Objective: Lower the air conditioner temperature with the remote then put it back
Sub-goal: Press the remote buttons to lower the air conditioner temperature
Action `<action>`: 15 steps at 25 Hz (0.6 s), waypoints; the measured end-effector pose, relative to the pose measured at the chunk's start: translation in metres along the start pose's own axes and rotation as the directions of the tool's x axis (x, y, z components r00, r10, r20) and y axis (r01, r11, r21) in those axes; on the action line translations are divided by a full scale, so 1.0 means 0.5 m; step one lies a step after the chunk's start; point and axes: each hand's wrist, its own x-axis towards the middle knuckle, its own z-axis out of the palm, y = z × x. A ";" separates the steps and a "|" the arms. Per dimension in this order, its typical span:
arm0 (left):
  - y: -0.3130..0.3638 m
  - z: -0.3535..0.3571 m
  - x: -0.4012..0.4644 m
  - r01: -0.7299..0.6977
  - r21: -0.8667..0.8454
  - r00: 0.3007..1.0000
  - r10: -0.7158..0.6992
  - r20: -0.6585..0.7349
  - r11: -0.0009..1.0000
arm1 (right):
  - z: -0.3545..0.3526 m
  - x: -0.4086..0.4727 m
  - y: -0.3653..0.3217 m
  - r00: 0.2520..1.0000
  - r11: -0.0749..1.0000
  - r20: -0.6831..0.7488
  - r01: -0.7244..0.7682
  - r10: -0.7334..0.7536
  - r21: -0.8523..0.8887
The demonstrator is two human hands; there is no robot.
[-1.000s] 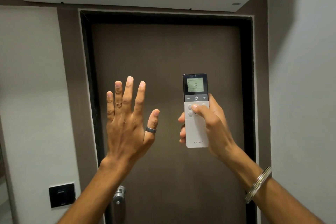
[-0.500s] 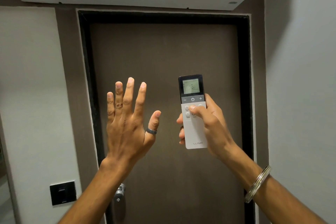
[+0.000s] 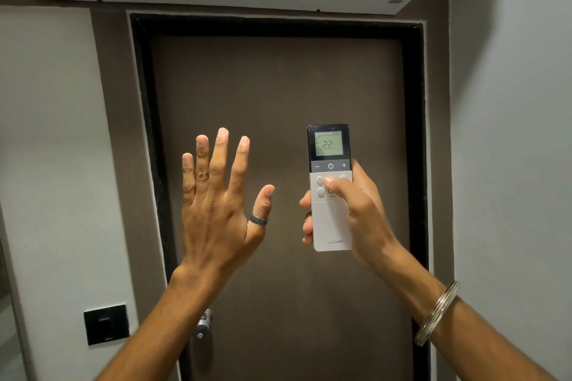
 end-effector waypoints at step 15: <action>0.018 -0.004 0.003 0.017 -0.045 1.000 -0.016 0.017 0.999 | -0.004 -0.004 -0.006 1.000 1.000 0.012 0.013 -0.012 -0.018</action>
